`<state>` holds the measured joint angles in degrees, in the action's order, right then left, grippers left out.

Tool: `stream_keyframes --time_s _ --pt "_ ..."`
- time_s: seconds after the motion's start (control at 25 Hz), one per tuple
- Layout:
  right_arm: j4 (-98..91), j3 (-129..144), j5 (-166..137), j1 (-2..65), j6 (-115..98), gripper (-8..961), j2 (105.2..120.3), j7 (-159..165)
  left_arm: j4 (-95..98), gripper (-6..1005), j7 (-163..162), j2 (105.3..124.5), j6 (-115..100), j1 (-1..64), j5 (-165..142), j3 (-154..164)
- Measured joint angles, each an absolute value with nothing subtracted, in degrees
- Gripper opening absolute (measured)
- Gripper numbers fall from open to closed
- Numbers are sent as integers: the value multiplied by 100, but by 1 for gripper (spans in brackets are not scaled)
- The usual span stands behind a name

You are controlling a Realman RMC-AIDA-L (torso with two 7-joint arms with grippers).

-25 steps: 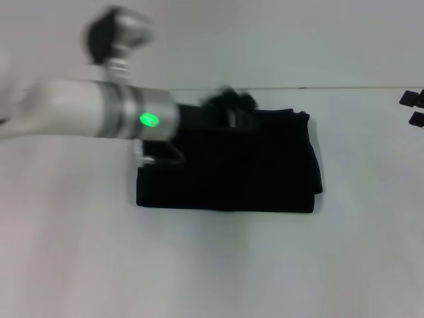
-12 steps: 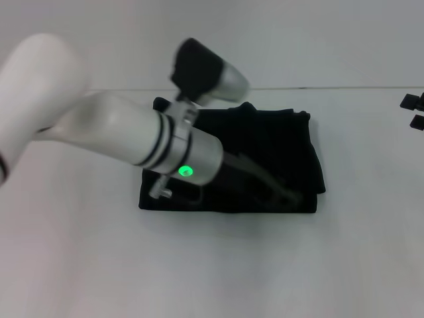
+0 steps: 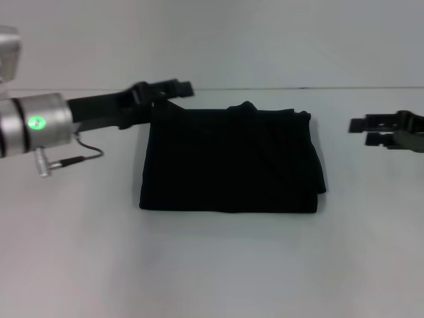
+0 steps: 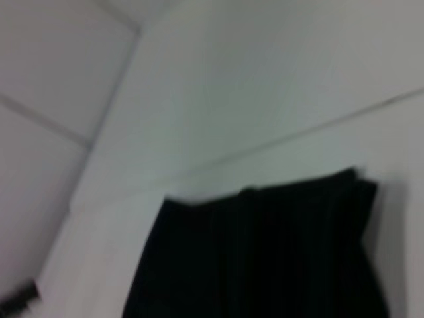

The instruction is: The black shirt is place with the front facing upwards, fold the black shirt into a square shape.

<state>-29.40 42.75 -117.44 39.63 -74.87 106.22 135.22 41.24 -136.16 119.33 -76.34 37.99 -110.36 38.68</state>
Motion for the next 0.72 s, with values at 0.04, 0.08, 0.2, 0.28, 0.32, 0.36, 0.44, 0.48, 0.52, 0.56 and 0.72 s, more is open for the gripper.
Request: stream_keyframes --time_s 0.04,0.08,0.2,0.28,0.32,0.36,0.44,0.48,0.52,0.56,0.72 --pt "-2946 4450 -12157 4376 -7512 667 10613 13811 4094 756 -13690 11876 -7819 3752 -11008 3606" --pt "-2946 4450 -12157 4376 -7512 667 10613 13811 4097 789 -13759 11846 -7894 3716 -11008 3455" --pt "-2945 4515 -12732 4976 -7472 666 10683 14246 4117 788 -14063 11758 -7980 3582 -11057 2958" --pt "-2934 4528 -13085 5342 -7366 665 10786 14489 4121 786 -14097 11740 -7964 3490 -11073 2635" --pt "-2924 4561 -13234 5512 -7271 664 10849 14606 4129 786 -14074 11739 -7965 3447 -11073 2498" --pt "-2911 4608 -13357 5635 -7211 664 10911 14704 4137 785 -14030 11735 -7973 3408 -11073 2371" --pt "-2893 4840 -13537 5846 -6967 663 11074 14938 4168 785 -13930 11727 -8025 3308 -11061 2218" --pt "-2882 4991 -13584 5918 -6851 663 11163 15038 4168 785 -13930 11727 -8025 3308 -11061 2218" --pt "-2878 5116 -13598 5965 -6688 662 11272 15111 4184 785 -13914 11728 -8028 3274 -11050 2210" --pt "-2863 5208 -13604 5992 -6561 662 11355 15152 4194 785 -13896 11731 -8030 3253 -11048 2197" --pt "-2738 5309 -13560 6050 -6141 660 11701 15172 4198 785 -13818 11736 -8034 3234 -11063 2153"
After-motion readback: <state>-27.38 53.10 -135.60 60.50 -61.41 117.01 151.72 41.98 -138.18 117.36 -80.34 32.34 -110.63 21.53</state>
